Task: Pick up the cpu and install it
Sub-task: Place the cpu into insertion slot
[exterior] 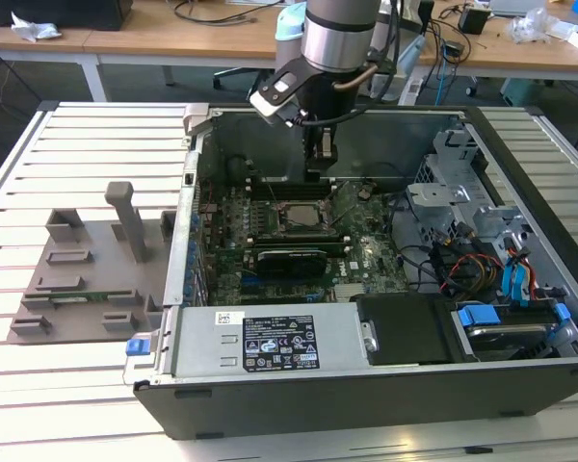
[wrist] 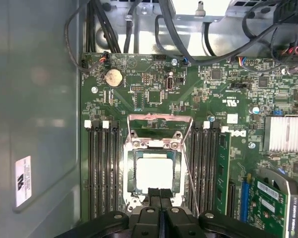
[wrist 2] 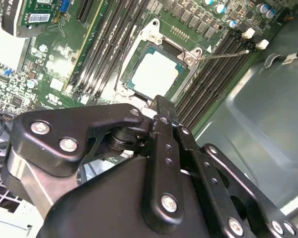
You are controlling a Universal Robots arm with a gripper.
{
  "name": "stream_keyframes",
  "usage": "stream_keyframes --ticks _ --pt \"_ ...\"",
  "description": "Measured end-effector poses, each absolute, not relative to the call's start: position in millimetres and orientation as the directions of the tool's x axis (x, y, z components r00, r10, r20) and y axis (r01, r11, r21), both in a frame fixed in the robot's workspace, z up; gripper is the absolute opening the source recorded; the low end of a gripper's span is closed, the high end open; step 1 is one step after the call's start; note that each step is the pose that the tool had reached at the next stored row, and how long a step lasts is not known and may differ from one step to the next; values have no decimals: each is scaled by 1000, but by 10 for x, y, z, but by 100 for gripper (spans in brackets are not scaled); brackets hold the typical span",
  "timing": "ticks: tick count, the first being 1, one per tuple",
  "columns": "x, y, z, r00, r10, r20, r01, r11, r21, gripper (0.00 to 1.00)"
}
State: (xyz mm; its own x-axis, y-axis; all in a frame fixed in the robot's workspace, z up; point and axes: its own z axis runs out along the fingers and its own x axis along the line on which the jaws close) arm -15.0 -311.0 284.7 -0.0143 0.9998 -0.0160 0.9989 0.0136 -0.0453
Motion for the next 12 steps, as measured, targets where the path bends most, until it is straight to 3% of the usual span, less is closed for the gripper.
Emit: stream_keyframes --ticks 12 --pt "-150 -3110 3129 -14 1000 -16 999 14 -45 11"
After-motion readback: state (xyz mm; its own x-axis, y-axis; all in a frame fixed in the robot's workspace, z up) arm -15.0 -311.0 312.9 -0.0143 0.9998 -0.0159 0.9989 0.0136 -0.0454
